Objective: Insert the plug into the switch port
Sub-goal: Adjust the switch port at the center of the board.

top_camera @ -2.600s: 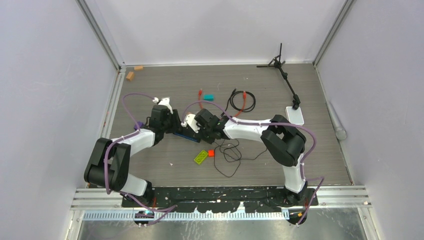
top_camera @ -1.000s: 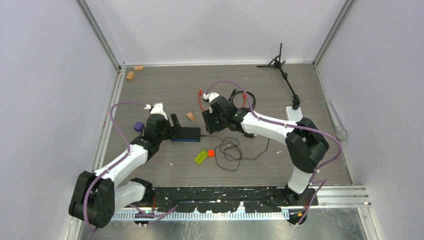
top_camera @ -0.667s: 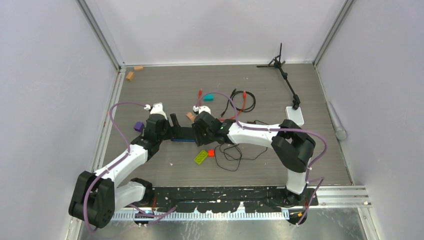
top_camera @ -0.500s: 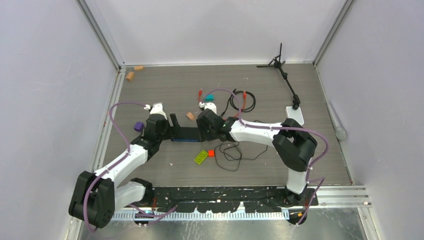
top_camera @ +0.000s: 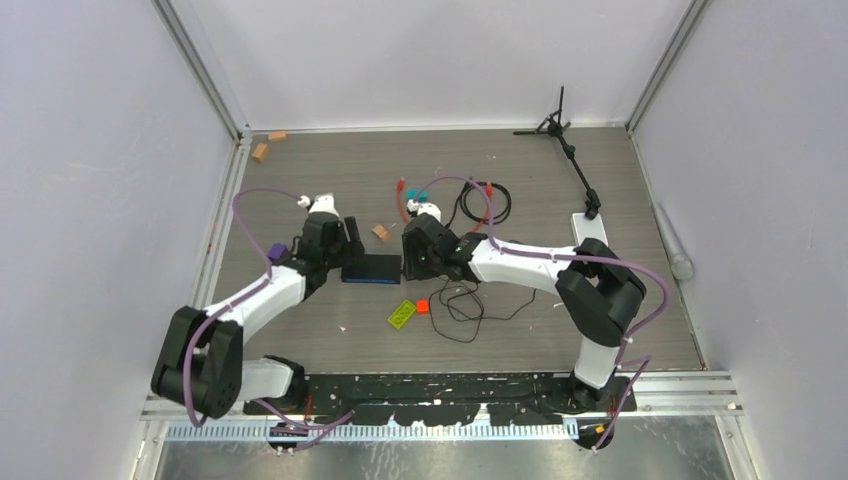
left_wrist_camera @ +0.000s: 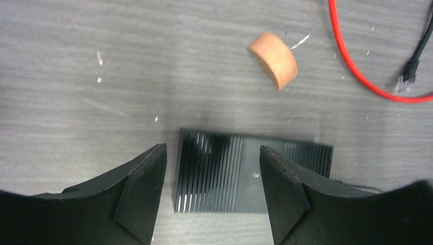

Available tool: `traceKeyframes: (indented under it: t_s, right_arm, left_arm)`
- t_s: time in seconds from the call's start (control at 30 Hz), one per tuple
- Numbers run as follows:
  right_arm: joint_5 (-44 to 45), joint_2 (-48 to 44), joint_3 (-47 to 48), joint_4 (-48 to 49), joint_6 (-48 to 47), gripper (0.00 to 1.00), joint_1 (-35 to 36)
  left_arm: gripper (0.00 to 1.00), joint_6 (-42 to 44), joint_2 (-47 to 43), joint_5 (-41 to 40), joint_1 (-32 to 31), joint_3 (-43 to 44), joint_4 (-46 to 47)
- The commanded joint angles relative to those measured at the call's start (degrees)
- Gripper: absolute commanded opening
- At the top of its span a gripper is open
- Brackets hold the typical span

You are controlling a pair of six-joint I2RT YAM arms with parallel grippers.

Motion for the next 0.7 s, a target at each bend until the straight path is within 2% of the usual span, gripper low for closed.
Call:
traceKeyframes:
  t_s: [0.0,0.33,0.67]
  right_arm:
    - [-3.71,1.71,1.28,3.62,1.28,0.37,1.01]
    - [-1.91,5.03,0.02,3.12,1.3,0.28,0.51]
    - [-3.06,9.92,2.38,5.01,0.52,0.24,-3.56]
  left_arm:
    - [0.67,1.7,6.08,-0.49,0.07,8.21,1.52]
    - [0.56,3.1,19.47,2.56,0.27,18.18,-4.53]
    - [0.53,-0.33,20.51,4.75,0.26,13.24,-6.37]
